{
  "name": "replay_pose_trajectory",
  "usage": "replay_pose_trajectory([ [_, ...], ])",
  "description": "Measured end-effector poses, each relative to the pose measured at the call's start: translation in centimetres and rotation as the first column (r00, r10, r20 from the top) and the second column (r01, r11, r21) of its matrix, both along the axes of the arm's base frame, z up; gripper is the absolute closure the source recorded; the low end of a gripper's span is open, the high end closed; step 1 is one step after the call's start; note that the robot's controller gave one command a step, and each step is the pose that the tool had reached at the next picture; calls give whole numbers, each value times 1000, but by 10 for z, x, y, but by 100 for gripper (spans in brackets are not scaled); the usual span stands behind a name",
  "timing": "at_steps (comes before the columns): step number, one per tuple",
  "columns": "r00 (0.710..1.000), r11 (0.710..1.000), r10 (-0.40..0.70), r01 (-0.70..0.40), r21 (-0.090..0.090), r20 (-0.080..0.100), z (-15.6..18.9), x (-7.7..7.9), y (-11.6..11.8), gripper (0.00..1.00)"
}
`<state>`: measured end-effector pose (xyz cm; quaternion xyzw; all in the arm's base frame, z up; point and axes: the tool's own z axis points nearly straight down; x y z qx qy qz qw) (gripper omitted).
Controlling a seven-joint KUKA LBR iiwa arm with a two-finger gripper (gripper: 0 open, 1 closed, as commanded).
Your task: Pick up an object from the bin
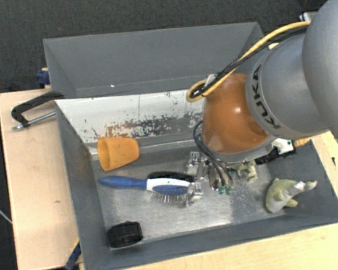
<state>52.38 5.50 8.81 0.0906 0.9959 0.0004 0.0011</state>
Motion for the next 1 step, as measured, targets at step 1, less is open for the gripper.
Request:
replay_pose_trajectory([
  [1, 1000, 1000, -14, 14, 2, 10, 113, 3, -6, 100],
])
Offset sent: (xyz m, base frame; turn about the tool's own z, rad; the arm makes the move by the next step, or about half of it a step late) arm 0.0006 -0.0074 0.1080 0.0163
